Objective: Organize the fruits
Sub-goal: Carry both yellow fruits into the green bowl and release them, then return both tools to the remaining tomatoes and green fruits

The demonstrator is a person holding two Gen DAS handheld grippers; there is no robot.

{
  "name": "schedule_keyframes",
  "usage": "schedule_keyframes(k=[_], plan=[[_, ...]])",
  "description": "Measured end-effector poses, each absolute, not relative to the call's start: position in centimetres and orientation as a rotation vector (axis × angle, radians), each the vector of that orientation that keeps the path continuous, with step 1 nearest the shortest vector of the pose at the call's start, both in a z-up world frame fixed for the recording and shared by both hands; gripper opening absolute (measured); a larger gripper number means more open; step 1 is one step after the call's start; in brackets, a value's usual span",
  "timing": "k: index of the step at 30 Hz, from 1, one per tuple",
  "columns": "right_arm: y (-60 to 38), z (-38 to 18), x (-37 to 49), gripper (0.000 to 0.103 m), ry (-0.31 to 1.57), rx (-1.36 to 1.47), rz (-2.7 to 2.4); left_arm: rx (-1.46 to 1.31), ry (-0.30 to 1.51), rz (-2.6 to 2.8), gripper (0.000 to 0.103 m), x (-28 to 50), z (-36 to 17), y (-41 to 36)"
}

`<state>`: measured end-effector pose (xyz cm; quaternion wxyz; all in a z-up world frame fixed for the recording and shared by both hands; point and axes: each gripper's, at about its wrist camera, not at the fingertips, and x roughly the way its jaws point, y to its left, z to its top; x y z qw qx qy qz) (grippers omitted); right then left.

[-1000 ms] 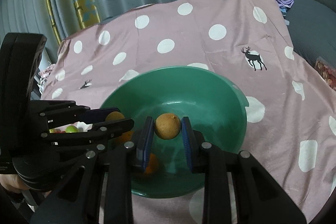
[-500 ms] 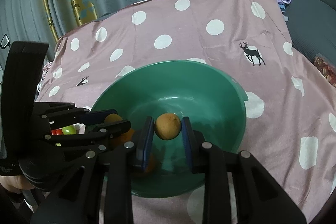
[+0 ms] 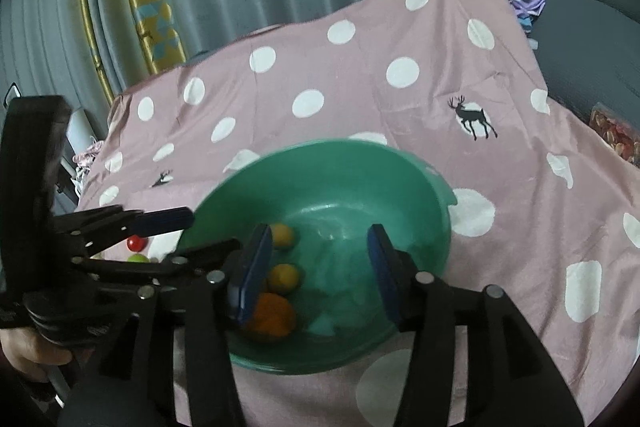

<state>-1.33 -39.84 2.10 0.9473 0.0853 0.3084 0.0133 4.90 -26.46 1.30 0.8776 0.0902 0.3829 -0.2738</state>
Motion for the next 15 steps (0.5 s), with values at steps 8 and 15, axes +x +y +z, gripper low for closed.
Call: schedule_keyframes(k=[8,15], plan=[[-38.1,3.3,-2.3,0.053,0.554,0.22,0.181,0.055,0.773,-0.399,0.07,3.7,2.8,-16.2],[-34.6,3.2,-2.2,0.054,0.587,0.236,0.365,-0.065,0.794,-0.162,0.07,1.1,2.1,-4.8]])
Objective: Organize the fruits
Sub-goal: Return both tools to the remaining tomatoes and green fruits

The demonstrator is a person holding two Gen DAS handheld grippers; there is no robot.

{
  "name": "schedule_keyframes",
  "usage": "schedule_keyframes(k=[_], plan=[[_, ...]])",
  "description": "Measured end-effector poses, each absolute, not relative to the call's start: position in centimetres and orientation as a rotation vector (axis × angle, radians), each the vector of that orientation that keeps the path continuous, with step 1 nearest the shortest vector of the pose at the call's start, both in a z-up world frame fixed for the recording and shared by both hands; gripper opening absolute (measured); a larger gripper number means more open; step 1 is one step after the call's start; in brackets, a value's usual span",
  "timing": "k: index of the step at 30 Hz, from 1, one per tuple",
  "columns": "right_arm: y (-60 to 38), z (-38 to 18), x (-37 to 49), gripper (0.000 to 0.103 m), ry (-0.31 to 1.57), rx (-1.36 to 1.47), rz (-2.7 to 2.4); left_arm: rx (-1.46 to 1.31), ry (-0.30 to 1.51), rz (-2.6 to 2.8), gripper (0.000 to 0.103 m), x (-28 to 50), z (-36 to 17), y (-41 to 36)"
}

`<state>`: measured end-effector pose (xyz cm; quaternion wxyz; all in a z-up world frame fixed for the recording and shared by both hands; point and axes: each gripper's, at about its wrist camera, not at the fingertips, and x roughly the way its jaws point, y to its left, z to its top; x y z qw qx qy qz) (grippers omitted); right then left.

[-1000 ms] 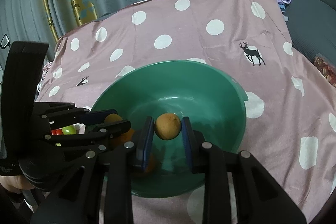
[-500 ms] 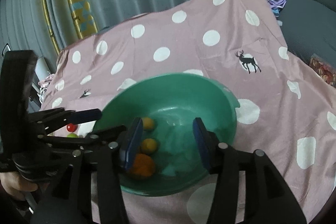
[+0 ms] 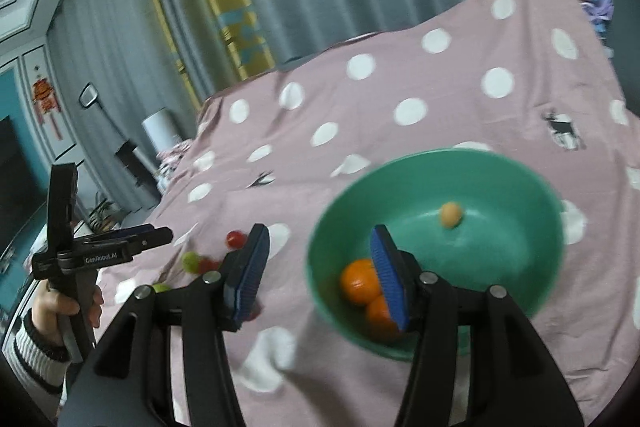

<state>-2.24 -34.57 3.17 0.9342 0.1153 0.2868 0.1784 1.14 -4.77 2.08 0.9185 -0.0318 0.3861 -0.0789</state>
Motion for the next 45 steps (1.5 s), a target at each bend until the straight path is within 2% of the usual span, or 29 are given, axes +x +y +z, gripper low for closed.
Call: schedule_keyframes(k=[6,15,26,31,38,45], plan=[[-30.6,1.8,-2.1,0.054,0.68,0.181,0.487,-0.12,0.871,-0.128,0.07,-1.7,-0.8,-1.3],[-23.3,-3.1,-0.5,0.053,0.875,-0.019,0.543,-0.102,0.908,-0.246,0.07,-3.0,-2.2,-3.2],[-20.7,-5.8,2.1,0.052,0.973,-0.108,0.55,-0.107,0.93,-0.293,0.07,-1.5,-3.0,-3.8],[-20.4,-6.3,2.5,0.049,0.988,-0.136,0.545,-0.107,0.946,-0.31,0.07,-0.6,-3.2,-4.3],[-20.3,-6.4,2.8,0.033,0.975,-0.162,0.531,-0.089,0.959,-0.332,0.07,0.2,-3.4,-5.1],[-20.5,-6.4,2.9,0.032,0.967,-0.136,0.541,-0.088,0.982,-0.335,0.07,0.7,-3.8,-5.2]])
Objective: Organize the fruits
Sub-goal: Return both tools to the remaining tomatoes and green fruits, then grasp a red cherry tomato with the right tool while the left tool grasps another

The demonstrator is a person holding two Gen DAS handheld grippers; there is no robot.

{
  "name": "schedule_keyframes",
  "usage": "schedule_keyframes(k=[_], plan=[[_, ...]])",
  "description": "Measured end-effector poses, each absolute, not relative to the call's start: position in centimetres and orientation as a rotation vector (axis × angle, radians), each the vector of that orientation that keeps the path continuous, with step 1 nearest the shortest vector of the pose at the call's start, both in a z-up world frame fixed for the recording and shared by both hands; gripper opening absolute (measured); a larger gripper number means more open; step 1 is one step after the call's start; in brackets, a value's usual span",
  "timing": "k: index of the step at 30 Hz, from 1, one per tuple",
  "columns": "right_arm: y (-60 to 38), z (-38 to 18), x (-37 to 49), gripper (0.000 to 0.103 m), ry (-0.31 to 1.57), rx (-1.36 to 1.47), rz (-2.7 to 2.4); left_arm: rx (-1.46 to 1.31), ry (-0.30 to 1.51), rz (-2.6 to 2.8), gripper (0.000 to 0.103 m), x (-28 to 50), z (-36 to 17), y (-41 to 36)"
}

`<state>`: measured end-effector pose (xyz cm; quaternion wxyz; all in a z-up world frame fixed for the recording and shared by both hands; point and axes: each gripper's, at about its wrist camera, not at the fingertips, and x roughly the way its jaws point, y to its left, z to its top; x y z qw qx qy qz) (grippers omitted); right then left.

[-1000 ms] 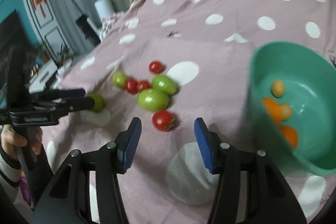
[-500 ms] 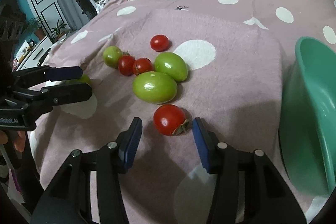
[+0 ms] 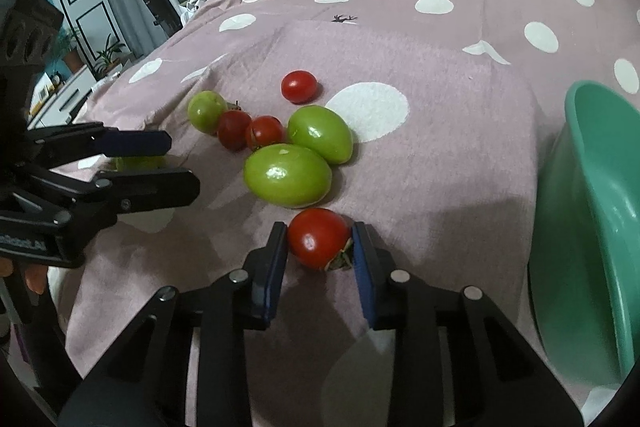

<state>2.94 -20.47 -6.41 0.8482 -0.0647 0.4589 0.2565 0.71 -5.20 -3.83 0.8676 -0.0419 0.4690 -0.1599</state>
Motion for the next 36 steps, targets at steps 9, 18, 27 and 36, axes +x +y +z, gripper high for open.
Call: schedule_keyframes(k=[9,18,27,36], plan=[[-22.9,-4.1,0.7,0.033,0.912,-0.077,0.557,-0.074,1.045,-0.368,0.07,2.5,-5.0,-5.2],[-24.1,-3.9,0.6,0.033,0.89,-0.026,0.561,-0.008,1.075,-0.315,0.061,4.9,-5.8,-5.2],[-25.2,-3.5,0.9,0.033,0.874,0.025,0.553,0.071,1.085,-0.324,0.05,8.0,-6.0,-5.5],[-25.4,-4.0,1.3,0.034,0.899,0.03,0.547,0.139,1.043,-0.339,0.028,7.5,-6.4,-6.5]])
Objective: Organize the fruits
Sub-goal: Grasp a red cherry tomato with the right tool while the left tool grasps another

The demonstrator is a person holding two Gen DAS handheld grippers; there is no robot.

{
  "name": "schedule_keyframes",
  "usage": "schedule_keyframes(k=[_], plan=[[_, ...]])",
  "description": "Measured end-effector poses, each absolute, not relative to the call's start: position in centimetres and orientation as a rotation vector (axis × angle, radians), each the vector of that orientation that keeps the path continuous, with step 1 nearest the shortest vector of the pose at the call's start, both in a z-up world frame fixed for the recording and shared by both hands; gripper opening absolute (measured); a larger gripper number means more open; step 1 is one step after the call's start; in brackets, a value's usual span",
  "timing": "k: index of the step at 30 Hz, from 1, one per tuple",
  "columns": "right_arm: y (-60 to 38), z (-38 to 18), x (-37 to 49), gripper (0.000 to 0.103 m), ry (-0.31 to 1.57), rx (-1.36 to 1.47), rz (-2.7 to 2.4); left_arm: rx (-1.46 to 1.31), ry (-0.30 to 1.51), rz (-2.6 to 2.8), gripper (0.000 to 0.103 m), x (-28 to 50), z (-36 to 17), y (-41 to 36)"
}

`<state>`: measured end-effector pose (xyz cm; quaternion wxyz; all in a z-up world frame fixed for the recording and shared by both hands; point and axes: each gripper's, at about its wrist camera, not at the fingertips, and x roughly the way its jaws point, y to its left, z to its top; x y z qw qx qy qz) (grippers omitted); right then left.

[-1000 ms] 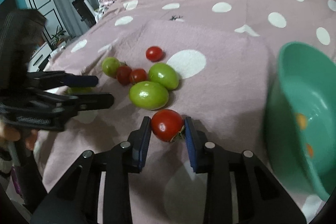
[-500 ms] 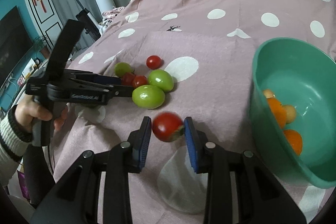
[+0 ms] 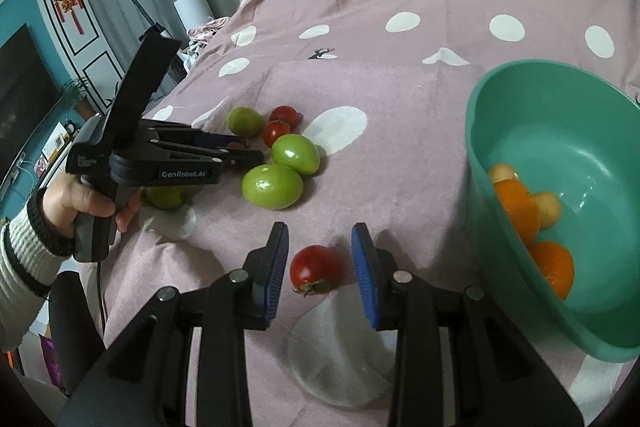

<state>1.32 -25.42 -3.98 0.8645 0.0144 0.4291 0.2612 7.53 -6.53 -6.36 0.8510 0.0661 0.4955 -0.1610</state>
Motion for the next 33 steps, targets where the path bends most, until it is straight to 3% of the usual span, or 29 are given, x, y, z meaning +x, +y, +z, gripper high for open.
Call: schedule_keyframes(k=[6,11,16,19,33], plan=[[-25.3,-4.2,1.3,0.044,0.918,0.019,0.552,0.085,1.025,-0.344,0.028,6.8,-6.0,-5.6],[-24.1,-5.0,1.4,0.045,0.949,-0.023,0.567,-0.017,0.963,-0.389,0.028,4.8,-3.5,-4.4],[-22.8,-5.7,1.4,0.04,0.978,-0.121,0.534,-0.03,0.922,-0.411,0.028,3.4,-1.9,-4.5],[-22.5,-6.0,1.8,0.029,0.997,-0.174,0.493,-0.009,0.909,-0.417,0.028,2.8,-1.4,-5.0],[-24.5,-2.4,0.1,0.03,0.846,-0.087,0.53,-0.001,0.889,-0.464,0.028,1.0,0.0,-7.6]])
